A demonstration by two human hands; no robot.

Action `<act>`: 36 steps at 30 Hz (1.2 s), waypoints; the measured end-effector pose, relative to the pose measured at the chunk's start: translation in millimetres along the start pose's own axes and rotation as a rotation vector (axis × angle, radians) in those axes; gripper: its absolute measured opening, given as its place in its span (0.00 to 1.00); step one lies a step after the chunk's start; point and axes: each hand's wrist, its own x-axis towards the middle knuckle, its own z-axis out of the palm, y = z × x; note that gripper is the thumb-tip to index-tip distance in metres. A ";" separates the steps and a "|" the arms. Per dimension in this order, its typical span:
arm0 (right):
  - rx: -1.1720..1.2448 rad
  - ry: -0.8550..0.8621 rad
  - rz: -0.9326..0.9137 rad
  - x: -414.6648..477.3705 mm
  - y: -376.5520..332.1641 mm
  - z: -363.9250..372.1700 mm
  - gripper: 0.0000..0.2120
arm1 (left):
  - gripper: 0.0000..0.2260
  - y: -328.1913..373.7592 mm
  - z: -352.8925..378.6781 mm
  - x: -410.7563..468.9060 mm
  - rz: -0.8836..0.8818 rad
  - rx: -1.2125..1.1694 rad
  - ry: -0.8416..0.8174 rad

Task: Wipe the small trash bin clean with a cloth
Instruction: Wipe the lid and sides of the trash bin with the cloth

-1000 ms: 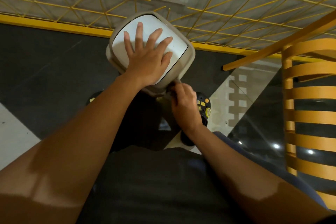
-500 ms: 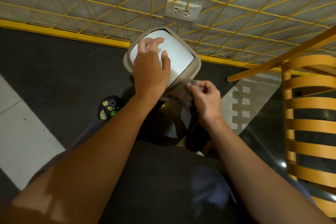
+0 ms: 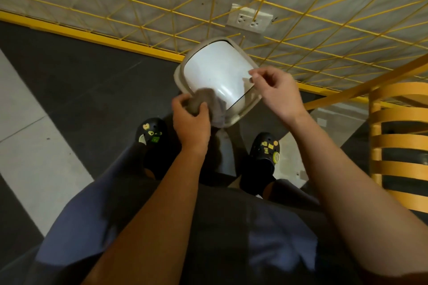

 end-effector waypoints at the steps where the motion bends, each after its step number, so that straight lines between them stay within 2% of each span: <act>1: -0.054 0.046 -0.032 4.9 3.3 -2.3 0.10 | 0.17 -8.0 0.3 2.3 -0.054 -0.032 0.088; 3: -0.178 0.029 -0.083 14.8 12.5 -2.9 0.18 | 0.17 -21.6 4.8 7.3 -0.142 -0.058 0.165; 5: -0.290 -0.101 -0.064 21.9 19.2 3.7 0.28 | 0.18 -31.1 12.7 9.6 -0.149 -0.033 0.124; 7: -0.308 -0.232 0.031 24.1 24.3 14.2 0.32 | 0.19 -37.2 18.8 8.6 -0.129 0.004 0.063; 9: -0.257 -0.281 0.086 24.1 29.8 23.4 0.31 | 0.20 -45.6 21.0 6.2 -0.093 0.060 -0.009; 12: -0.166 -0.245 0.085 22.2 34.5 34.1 0.29 | 0.18 -58.4 25.1 -4.6 -0.087 0.054 -0.088; 19: -0.136 -0.223 0.101 19.4 39.8 38.5 0.29 | 0.15 -63.0 49.4 -35.9 -0.205 -0.081 -0.037; 22: -0.116 -0.192 0.112 17.4 38.7 41.4 0.29 | 0.14 -55.1 51.7 -38.3 -0.223 -0.106 0.049; 26: -0.108 -0.168 0.118 17.4 38.5 42.5 0.29 | 0.14 -30.2 49.3 -18.5 -0.143 -0.185 0.182; 30: -0.104 -0.168 0.123 17.3 38.4 43.6 0.29 | 0.13 -12.2 48.2 -3.6 0.037 -0.152 0.184; 31: -0.107 -0.166 0.125 17.4 38.3 43.7 0.29 | 0.13 -14.9 47.2 -2.6 0.031 -0.126 0.183; 34: -0.111 -0.158 0.127 17.6 38.6 43.5 0.29 | 0.12 -33.1 44.1 -2.3 -0.162 -0.112 0.146; 36: -0.121 -0.155 0.120 17.3 39.2 43.8 0.29 | 0.11 -37.3 44.5 -4.7 -0.227 -0.125 0.125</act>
